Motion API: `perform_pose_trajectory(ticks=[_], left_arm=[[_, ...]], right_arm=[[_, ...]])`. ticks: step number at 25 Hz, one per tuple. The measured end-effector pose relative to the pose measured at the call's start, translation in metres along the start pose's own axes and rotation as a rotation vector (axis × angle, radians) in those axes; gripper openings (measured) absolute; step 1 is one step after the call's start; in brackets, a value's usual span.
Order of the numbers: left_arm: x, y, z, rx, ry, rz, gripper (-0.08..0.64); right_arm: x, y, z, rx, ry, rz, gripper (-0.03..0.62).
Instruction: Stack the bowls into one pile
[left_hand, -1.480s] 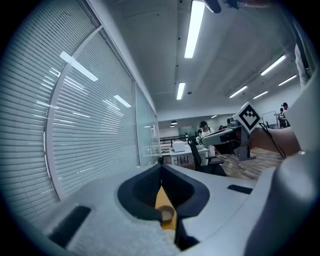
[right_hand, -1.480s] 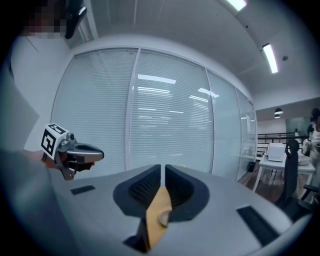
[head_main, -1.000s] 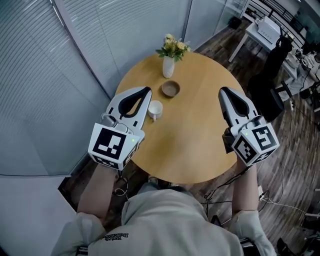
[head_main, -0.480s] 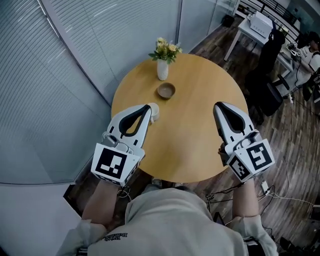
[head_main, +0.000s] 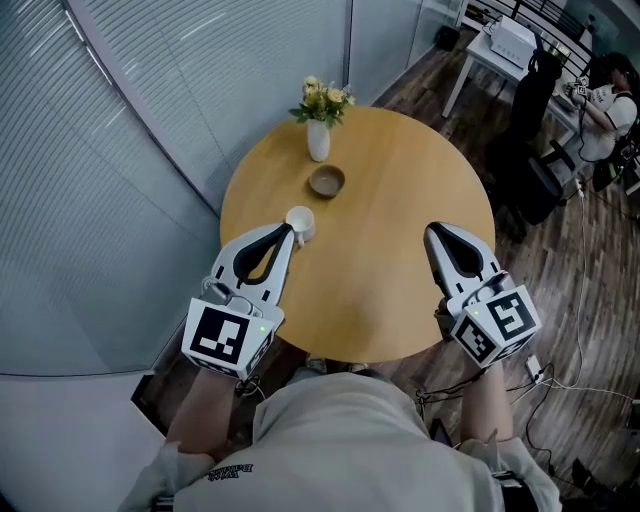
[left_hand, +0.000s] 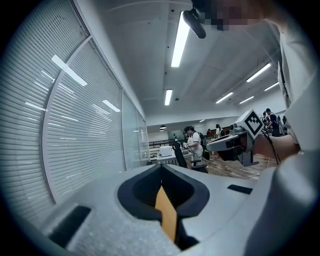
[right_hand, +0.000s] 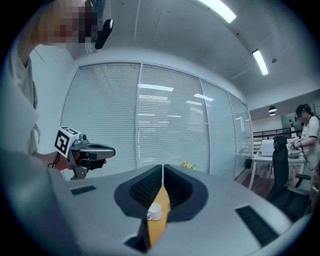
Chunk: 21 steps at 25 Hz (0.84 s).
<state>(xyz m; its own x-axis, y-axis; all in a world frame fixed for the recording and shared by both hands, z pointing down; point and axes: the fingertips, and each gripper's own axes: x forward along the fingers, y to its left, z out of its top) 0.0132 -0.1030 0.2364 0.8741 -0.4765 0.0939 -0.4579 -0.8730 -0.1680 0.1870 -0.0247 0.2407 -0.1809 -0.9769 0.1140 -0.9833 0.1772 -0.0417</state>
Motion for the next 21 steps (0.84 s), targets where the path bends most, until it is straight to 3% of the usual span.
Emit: perform_pose_trajectory(ticks=[13, 21], left_arm=[[0.003, 0.001, -0.007, -0.018, 0.005, -0.008, 0.021], [0.001, 0.004, 0.002, -0.013, 0.0, -0.006, 0.021]], right_arm=[[0.011, 0.009, -0.006, -0.015, 0.009, 0.023, 0.035], [0.012, 0.015, 0.001, -0.126, 0.029, -0.007, 0.035]])
